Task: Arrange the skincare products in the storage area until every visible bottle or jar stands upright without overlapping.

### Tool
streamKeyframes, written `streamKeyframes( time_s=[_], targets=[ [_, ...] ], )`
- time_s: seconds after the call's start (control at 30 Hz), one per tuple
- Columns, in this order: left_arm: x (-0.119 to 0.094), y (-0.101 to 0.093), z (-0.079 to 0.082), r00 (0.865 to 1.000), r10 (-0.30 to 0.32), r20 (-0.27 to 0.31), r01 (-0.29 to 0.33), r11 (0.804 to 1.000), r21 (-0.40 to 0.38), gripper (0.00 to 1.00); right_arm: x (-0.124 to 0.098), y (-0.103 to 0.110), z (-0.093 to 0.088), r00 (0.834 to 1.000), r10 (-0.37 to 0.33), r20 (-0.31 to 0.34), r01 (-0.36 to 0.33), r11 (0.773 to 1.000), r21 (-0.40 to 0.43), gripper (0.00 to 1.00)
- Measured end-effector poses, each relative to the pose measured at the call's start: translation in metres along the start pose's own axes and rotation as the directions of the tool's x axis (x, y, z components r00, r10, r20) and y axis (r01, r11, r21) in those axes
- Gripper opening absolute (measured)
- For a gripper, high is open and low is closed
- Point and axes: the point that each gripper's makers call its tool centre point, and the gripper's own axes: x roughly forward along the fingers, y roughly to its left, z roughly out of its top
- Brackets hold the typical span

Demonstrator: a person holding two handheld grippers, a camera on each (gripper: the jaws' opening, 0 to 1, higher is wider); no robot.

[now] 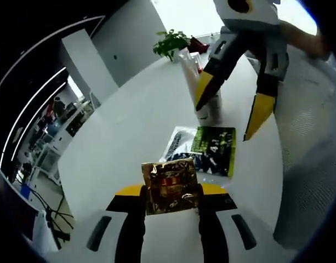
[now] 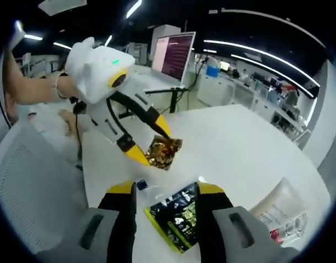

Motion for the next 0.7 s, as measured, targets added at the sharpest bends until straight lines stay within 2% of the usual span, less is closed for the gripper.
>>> streamKeyframes(
  time_s=[0.13,0.2,0.3,0.4,0.47,0.5,0.6,0.7],
  targets=[
    [-0.009,-0.010,0.015,0.999,0.003,0.037,-0.003,1.000,0.002,0.33,0.001,0.001,0.005,0.999,0.026,0.046,-0.029,0.997,0.070,0.28],
    [-0.013,-0.014,0.022,0.999,0.012,0.051,-0.012,1.000,0.000,0.33,0.002,0.001,0.005,0.998,0.039,0.049,-0.045,0.991,0.124,0.28],
    [-0.016,-0.013,0.027,0.997,0.026,0.070,-0.025,1.000,-0.014,0.33,0.001,0.000,0.003,0.998,0.036,0.054,-0.045,0.986,0.159,0.27],
    [-0.024,-0.014,0.037,0.991,0.046,0.127,-0.040,0.998,-0.049,0.33,0.001,-0.003,0.010,0.994,0.035,0.108,-0.059,0.971,0.232,0.26],
    [-0.028,-0.017,0.040,0.989,0.050,0.138,-0.044,0.998,-0.046,0.33,-0.002,-0.002,0.019,0.985,0.058,0.162,-0.106,0.947,0.305,0.24],
    [-0.027,-0.018,0.040,0.988,0.053,0.143,-0.048,0.998,-0.040,0.33,-0.003,0.000,0.024,0.977,0.072,0.200,-0.139,0.927,0.348,0.23],
    [-0.032,-0.019,0.045,0.985,0.072,0.154,-0.071,0.997,-0.017,0.33,-0.005,0.004,0.029,0.967,0.100,0.236,-0.192,0.892,0.409,0.21],
    [-0.039,-0.020,0.055,0.978,0.086,0.188,-0.083,0.996,-0.021,0.33,-0.005,0.004,0.030,0.962,0.107,0.251,-0.210,0.879,0.429,0.19]
  ],
)
